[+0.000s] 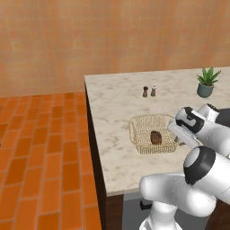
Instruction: Open the cabinet, pick up the bread from the cabinet and place it in the basket. Then move the basket to the dining counter.
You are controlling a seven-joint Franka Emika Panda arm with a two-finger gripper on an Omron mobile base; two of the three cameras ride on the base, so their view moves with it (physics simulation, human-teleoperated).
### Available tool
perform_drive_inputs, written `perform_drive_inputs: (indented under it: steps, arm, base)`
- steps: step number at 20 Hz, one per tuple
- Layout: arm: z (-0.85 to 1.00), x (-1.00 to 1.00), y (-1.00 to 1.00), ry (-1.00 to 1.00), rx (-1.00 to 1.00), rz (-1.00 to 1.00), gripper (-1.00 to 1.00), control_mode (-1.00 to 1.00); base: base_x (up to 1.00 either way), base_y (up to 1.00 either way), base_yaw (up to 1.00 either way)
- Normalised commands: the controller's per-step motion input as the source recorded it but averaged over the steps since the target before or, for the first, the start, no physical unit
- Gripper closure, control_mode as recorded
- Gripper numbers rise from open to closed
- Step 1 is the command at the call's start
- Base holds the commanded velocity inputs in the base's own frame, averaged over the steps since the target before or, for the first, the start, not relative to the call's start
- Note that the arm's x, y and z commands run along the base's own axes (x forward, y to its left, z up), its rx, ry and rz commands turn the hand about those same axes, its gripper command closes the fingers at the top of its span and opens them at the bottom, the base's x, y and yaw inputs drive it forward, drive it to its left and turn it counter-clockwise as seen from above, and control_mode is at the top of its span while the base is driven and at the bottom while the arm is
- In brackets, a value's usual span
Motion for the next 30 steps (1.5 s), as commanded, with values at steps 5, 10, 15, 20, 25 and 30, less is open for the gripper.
perform_drive_inputs:
  steps: [5,10,15,20,25,30]
  arm:
    - [-0.10,0.05,0.00,0.00,0.00,0.00,-1.00,-1.00]
    - [0.01,-0.06,-0.10,0.00,0.00,-0.01,-1.00,-1.00]
    - [0.10,-0.45,-0.21,-0.06,0.00,0.00,-1.00,-1.00]
    - [0.42,-0.62,-0.07,-0.08,0.00,0.01,-1.00,-1.00]
    - [0.91,-0.68,0.41,-0.28,0.00,0.13,-1.00,-1.00]
    - [0.96,-0.77,0.82,-0.17,-0.04,0.17,-1.00,-1.00]
  base:
    - [0.00,0.00,0.00]
    - [0.00,0.00,0.00]
    - [0.00,0.00,0.00]
    - [0.00,0.00,0.00]
    - [0.00,0.00,0.00]
    - [0.00,0.00,0.00]
